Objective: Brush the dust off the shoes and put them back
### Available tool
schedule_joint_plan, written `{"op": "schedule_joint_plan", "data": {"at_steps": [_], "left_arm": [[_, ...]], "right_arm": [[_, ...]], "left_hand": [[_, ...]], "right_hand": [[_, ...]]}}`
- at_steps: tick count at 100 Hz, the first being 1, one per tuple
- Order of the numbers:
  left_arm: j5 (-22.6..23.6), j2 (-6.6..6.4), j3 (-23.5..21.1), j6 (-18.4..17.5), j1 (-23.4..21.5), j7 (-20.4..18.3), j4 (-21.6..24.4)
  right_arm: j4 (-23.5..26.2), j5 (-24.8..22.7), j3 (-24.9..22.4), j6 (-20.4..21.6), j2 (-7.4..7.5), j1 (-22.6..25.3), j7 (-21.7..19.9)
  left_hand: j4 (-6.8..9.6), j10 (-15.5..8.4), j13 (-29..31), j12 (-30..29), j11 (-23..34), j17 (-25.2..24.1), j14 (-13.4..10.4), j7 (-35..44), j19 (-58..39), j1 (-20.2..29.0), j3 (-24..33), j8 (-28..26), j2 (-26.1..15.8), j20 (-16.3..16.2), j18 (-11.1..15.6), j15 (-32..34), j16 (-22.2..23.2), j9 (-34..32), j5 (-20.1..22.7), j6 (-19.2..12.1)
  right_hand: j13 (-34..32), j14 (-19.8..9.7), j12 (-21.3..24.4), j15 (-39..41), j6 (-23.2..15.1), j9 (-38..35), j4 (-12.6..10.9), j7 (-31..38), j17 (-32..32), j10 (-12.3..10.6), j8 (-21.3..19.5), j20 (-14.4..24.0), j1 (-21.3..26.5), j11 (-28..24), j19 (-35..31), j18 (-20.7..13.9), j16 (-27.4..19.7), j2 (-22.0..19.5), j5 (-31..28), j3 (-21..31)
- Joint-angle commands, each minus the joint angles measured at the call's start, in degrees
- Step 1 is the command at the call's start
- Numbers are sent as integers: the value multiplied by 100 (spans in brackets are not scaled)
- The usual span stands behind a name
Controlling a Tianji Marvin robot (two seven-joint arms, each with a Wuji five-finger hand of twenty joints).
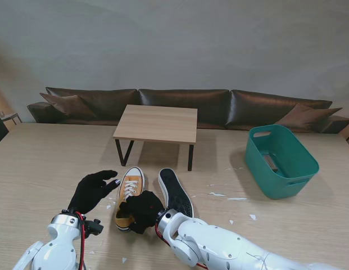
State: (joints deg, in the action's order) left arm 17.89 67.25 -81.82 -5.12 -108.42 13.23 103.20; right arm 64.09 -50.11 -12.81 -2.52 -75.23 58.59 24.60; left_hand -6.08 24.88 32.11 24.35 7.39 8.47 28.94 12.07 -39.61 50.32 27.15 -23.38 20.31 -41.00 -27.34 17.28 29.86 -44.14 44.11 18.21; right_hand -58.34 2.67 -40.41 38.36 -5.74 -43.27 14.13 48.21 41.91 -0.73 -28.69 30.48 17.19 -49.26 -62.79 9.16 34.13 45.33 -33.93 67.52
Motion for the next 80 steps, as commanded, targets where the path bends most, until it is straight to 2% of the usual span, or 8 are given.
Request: {"op": "schedule_joint_plan", "data": {"at_steps": [1,14,25,36,45,80], "left_arm": [[4,10,-17,-5,-36,-105,25],[13,11,-27,-2,-62,-94,49],[-162,22,-26,-10,-73,-122,119],[-187,7,-22,-28,-53,-195,170],[-150,-10,-24,-22,-36,-263,186],[-155,-33,-67,-76,-30,-363,184]], "right_arm": [[2,-76,31,-2,87,30,-180],[140,-134,-75,60,169,69,-134],[445,-165,-274,163,309,175,-191],[714,-242,-465,259,411,285,-158],[947,-287,-646,289,486,388,-152],[1540,-337,-1333,557,713,737,-238]], "left_hand": [[229,95,-169,69,31,-83,108,-79,-58,-102,-142,-41,-208,-100,17,58,73,-9,68,20],[230,91,-173,69,31,-89,99,-79,-47,-99,-148,-41,-206,-101,15,56,72,-11,72,24],[229,95,-203,66,23,-133,115,-79,2,-101,-157,-41,-209,-85,23,33,63,4,70,21],[226,86,-182,64,25,-119,100,-84,25,-111,-183,-39,-216,-85,20,33,63,2,65,13],[227,76,-191,62,22,-117,120,-82,29,-103,-191,-41,-223,-93,21,23,62,11,64,6],[231,60,-193,61,25,-115,105,-76,70,-95,-213,-43,-221,-112,24,8,64,0,75,-7]], "right_hand": [[215,84,510,-121,-201,368,-530,-377,-1614,188,-13,-120,-59,498,188,93,-118,-314,205,467],[562,173,666,-375,-80,810,-501,-672,-1856,190,49,-195,-363,643,346,128,-293,-313,740,181],[917,280,933,-589,16,1259,-525,-914,-2075,227,207,-203,-585,840,471,173,-465,-498,1233,-186],[1042,304,1017,-660,33,1409,-519,-957,-2134,200,255,-188,-789,856,518,181,-529,-669,1394,-401],[1068,311,1065,-673,-12,1437,-560,-955,-2146,196,266,-165,-822,863,532,187,-555,-823,1385,-611],[1024,387,1150,-740,-103,1262,-604,-896,-2137,108,232,-133,-798,944,581,271,-599,-911,1023,-687]]}}
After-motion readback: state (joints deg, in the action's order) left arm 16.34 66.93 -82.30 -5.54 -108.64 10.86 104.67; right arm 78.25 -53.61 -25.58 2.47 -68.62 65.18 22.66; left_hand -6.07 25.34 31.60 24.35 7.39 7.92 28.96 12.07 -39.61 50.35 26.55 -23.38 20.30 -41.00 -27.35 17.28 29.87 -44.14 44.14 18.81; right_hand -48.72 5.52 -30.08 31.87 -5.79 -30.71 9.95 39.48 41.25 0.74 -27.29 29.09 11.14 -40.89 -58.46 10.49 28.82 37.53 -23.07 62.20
